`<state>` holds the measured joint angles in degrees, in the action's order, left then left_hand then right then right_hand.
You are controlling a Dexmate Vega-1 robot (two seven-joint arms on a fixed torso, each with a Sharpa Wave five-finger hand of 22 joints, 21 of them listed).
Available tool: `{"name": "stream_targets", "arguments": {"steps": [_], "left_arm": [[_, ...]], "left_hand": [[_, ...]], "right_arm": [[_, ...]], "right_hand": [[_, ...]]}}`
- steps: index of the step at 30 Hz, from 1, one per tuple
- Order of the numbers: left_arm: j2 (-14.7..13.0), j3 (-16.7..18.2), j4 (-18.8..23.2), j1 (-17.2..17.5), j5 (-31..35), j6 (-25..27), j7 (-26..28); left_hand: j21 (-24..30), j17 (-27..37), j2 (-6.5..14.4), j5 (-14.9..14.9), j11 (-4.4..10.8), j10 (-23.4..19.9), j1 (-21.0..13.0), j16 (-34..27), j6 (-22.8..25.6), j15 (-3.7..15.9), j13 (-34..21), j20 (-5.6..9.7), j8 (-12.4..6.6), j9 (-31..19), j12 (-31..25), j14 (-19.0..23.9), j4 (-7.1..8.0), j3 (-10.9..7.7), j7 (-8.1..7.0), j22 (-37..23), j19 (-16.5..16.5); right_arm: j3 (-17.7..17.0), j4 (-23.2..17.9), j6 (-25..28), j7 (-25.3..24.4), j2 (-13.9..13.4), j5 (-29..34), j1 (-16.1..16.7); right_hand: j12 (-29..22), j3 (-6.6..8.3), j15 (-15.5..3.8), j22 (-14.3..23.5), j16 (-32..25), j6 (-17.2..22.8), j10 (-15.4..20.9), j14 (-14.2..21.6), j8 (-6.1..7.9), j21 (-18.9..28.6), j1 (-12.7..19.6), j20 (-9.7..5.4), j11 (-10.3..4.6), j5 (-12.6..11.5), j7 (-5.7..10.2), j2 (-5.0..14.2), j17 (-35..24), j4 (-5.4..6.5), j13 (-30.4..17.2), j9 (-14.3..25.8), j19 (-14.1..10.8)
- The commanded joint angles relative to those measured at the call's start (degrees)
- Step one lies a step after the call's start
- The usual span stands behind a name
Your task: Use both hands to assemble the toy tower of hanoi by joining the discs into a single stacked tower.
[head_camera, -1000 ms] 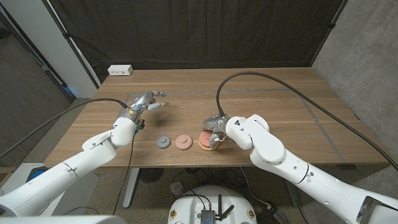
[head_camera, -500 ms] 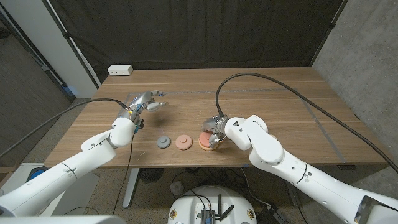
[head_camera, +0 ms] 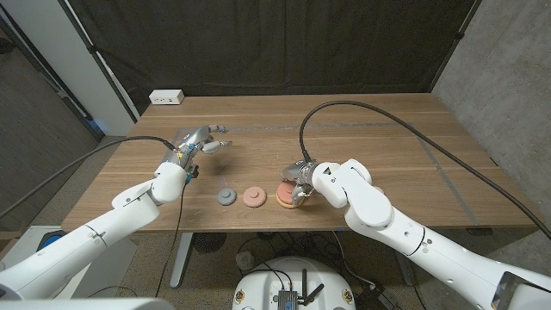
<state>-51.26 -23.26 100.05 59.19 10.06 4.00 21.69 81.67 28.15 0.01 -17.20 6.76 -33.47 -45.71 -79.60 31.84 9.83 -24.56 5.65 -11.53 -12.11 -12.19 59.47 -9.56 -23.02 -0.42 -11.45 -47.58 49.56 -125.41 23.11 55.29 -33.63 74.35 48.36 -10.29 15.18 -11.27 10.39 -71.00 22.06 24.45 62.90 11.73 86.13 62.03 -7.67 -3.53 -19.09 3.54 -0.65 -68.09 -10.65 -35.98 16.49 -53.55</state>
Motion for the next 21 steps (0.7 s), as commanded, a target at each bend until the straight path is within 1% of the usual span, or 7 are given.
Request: {"name": "stream_targets", "arguments": {"steps": [1, 4, 6, 7, 11, 16, 21], "left_arm": [[-0.12, -0.21, -0.48, -0.29, 0.1, -0.07, -0.32], [-0.2, -0.24, -0.48, -0.38, 0.15, -0.02, -0.42], [-0.19, -0.23, -0.49, -0.42, 0.14, 0.02, -0.41], [-0.2, -0.24, -0.52, -0.45, 0.12, -0.04, -0.46], [-0.23, -0.29, -0.57, -0.54, 0.14, -0.01, -0.56], [-0.16, -0.32, -0.65, -0.66, 0.18, -0.07, -0.45], [-0.1, -0.28, -0.64, -0.7, 0.11, -0.11, -0.39]], "left_hand": [[0.23, 0.16, 0.23, -0.01, -0.08, -0.61, 0.47, -0.39, 0.59, 2.73, -0.31, 6.19, -0.08, -0.22, -0.17, 0.47, 0.08, -0.27, -0.2, -0.01, 0.16], [0.28, 0.15, 0.23, -0.01, -0.14, -0.61, 0.48, -0.39, 0.54, 2.73, -0.32, 6.19, -0.06, -0.22, -0.17, 0.45, 0.08, -0.29, -0.2, -0.02, 0.15], [0.28, 0.13, 0.23, -0.01, -0.05, -0.6, 0.49, -0.37, 0.59, 2.73, -0.32, 6.19, -0.07, -0.22, -0.16, 0.43, 0.09, -0.3, -0.2, 0.01, 0.17], [0.28, 0.06, 0.23, -0.01, -0.04, -0.65, 0.5, -0.3, 0.6, 2.73, -0.31, 6.19, -0.08, -0.22, -0.17, 0.36, 0.09, -0.31, -0.21, 0.02, 0.18], [0.38, 0.09, 0.22, 0.0, -0.1, -0.65, 0.56, -0.4, 0.6, 2.73, -0.34, 6.19, -0.06, -0.22, -0.16, 0.44, 0.09, -0.38, -0.24, 0.08, 0.2], [0.49, 0.12, 0.19, 0.0, -0.05, -0.77, 0.58, -0.46, 0.73, 2.73, -0.33, 6.2, -0.1, -0.23, -0.19, 0.45, 0.08, -0.43, -0.36, 0.08, 0.19], [0.48, 0.06, 0.19, 0.0, -0.03, -0.82, 0.59, -0.42, 0.74, 2.73, -0.34, 6.2, -0.09, -0.23, -0.2, 0.4, 0.08, -0.48, -0.31, 0.14, 0.28]], "right_arm": [[0.45, 0.37, -2.15, 1.41, -0.2, 5.22, -0.04], [0.16, 0.5, -2.72, 1.93, 0.09, 5.49, 0.04], [-0.01, 0.56, -3.05, 2.0, 0.25, 5.66, 0.16], [-0.09, 0.56, -3.19, 2.21, 0.38, 5.67, 0.19], [-0.22, 0.65, -3.63, 3.2, 0.86, 6.26, 0.19], [-0.32, 0.63, -4.34, 4.79, 1.31, 7.02, -0.08], [-0.58, 0.47, -5.01, 6.25, 1.61, 7.28, -0.28]], "right_hand": [[0.4, 1.85, -1.44, 0.01, 0.75, -1.86, 0.1, 0.02, -0.46, -0.33, -2.98, -4.79, -2.22, 0.5, -0.29, -1.27, -0.23, 2.5, 0.64, -0.03, 0.05], [0.33, 1.56, -1.44, -0.01, 1.37, -2.89, -1.09, -0.34, -0.61, -0.54, -3.74, -4.76, -1.88, 0.78, -0.61, -1.75, -0.05, 2.61, 1.03, -0.12, 0.15], [0.35, 1.1, -1.43, -0.07, 1.92, -3.92, -2.46, -0.67, -0.69, -0.92, -4.81, -4.73, -1.17, 1.23, -1.05, -2.51, 0.01, 2.77, 1.44, -0.24, 0.53], [0.3, 0.79, -1.36, -0.1, 2.04, -4.34, -2.81, -0.8, -0.73, -1.09, -5.5, -4.69, -1.18, 1.47, -1.18, -2.98, -0.14, 2.93, 1.6, -0.29, 0.72], [0.28, 0.19, -1.4, -0.11, 3.09, -6.28, -4.56, -1.39, -0.97, -1.54, -7.18, -4.68, -0.68, 2.27, -1.35, -3.56, 0.23, 3.35, 2.28, -0.55, 0.97], [0.17, -0.27, -1.41, -0.14, 3.6, -8.05, -5.72, -1.61, -1.11, -2.07, -8.27, -4.7, -0.1, 3.02, -1.68, -4.22, 0.17, 3.43, 2.89, -0.81, 1.36], [0.06, -0.47, -1.44, -0.13, 4.21, -8.68, -6.55, -1.85, -0.87, -2.5, -8.71, -4.71, 0.13, 3.63, -1.71, -4.49, 0.48, 3.3, 3.5, -1.05, 1.6]]}}
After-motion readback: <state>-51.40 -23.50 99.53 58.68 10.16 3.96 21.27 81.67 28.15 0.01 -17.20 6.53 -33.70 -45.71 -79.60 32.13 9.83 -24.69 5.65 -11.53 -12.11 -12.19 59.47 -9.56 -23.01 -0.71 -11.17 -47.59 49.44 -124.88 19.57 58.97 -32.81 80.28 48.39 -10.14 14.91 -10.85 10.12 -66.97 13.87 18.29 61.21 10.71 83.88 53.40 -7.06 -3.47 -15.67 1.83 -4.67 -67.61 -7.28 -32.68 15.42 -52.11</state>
